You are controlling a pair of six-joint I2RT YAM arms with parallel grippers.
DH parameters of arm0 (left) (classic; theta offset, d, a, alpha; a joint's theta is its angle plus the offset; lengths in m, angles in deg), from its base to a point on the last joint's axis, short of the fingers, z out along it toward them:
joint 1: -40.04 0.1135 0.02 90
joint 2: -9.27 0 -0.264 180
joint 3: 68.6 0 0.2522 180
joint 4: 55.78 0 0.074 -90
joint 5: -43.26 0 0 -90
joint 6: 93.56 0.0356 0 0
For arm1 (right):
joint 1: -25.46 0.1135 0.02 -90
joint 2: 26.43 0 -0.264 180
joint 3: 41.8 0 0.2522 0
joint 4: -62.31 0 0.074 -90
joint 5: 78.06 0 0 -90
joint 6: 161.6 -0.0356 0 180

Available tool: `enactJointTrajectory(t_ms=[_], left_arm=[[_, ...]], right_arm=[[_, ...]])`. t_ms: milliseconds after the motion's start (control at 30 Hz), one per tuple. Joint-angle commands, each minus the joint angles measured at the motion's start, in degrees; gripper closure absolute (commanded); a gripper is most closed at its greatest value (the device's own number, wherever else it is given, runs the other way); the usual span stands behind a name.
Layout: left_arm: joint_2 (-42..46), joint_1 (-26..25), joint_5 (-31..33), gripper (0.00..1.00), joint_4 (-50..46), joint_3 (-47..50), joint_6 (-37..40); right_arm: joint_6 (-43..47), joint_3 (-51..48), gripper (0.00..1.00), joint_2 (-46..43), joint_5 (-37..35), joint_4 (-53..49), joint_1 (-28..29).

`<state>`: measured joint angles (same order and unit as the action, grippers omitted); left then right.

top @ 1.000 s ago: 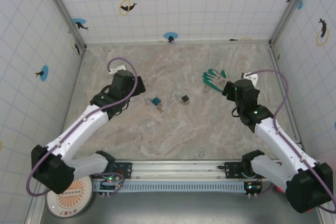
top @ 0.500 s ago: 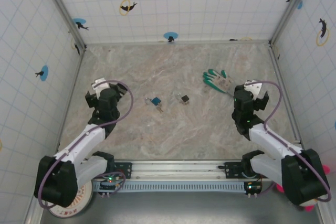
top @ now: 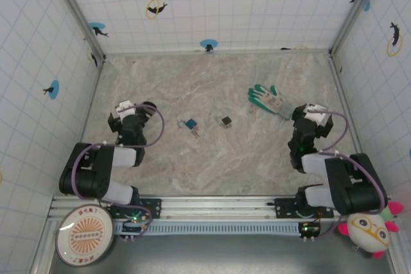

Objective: Unlock with the key

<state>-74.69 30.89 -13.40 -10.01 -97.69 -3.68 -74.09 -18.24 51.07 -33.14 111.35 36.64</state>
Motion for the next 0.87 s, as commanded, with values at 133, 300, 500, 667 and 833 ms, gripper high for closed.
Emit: enactJointTrajectory(t_ms=[133, 300, 500, 667, 833], left_arm=[[-5.86, 4.14, -15.22, 0.02, 21.26, 4.08, 3.26], [-2.89, 5.87, -17.62, 0.02, 11.04, 2.17, 0.52], [-3.07, 5.90, -17.50, 0.02, 11.96, 2.44, 0.73], [-2.92, 5.90, -17.54, 0.02, 11.44, 2.19, 0.71], [-2.94, 5.90, -17.52, 0.02, 11.56, 2.24, 0.69]], right_arm=[[1.16, 1.19, 0.03, 7.67, 8.55, 10.43, -1.20], [-4.57, 6.41, 0.03, 6.31, 13.87, -2.73, -6.48], [-3.11, 6.32, 0.03, 6.48, 11.40, -2.13, -4.68], [-3.59, 7.33, 0.03, 6.80, 16.18, -3.65, -6.63], [-3.65, 7.18, 0.03, 6.46, 16.25, -4.04, -6.61]])
